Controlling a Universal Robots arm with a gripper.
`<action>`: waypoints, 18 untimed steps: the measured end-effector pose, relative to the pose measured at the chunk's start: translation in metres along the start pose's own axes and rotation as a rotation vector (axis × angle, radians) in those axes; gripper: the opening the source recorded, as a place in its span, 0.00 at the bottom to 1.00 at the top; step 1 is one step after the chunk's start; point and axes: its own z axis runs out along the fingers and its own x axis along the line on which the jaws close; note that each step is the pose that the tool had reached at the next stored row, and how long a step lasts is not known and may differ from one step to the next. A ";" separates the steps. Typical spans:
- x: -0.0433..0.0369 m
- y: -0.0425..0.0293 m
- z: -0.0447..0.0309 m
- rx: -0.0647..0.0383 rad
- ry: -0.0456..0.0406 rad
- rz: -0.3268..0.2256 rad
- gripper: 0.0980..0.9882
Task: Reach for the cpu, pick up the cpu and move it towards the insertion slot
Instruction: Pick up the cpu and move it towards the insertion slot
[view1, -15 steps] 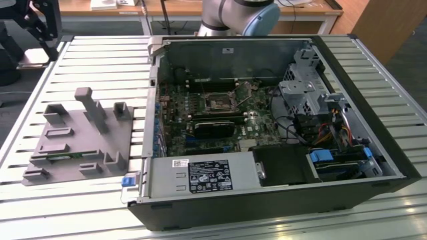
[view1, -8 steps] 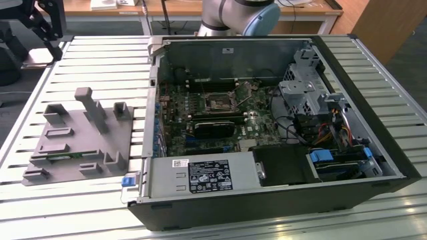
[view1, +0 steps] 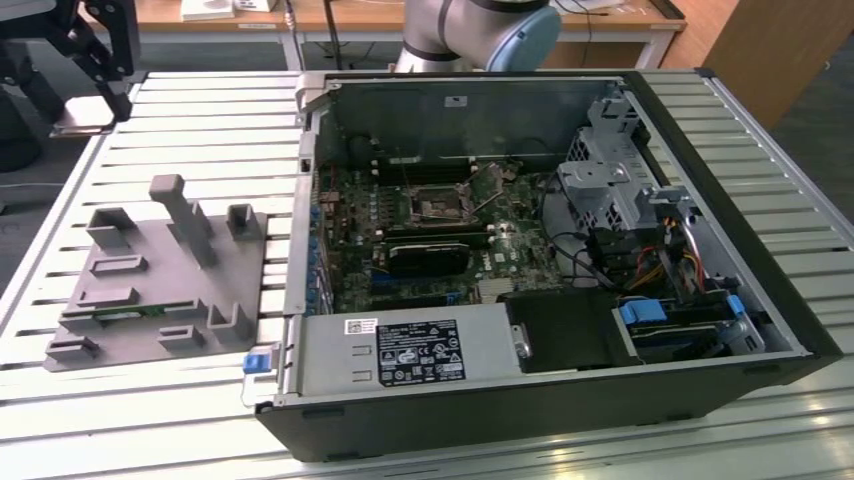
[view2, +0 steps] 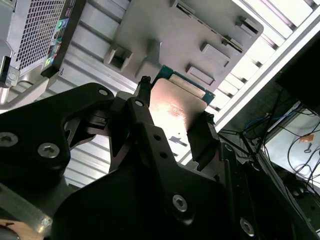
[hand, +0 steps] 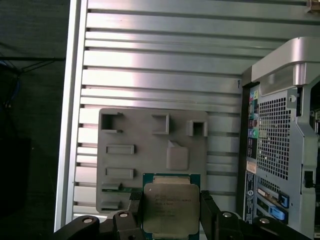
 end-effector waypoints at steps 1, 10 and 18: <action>-0.0010 -0.0001 0.0000 0.000 0.0000 0.000 0.50; -0.0108 -0.0005 -0.0002 0.000 0.0008 0.000 0.50; -0.0199 -0.0008 -0.0005 0.000 0.0021 0.000 0.50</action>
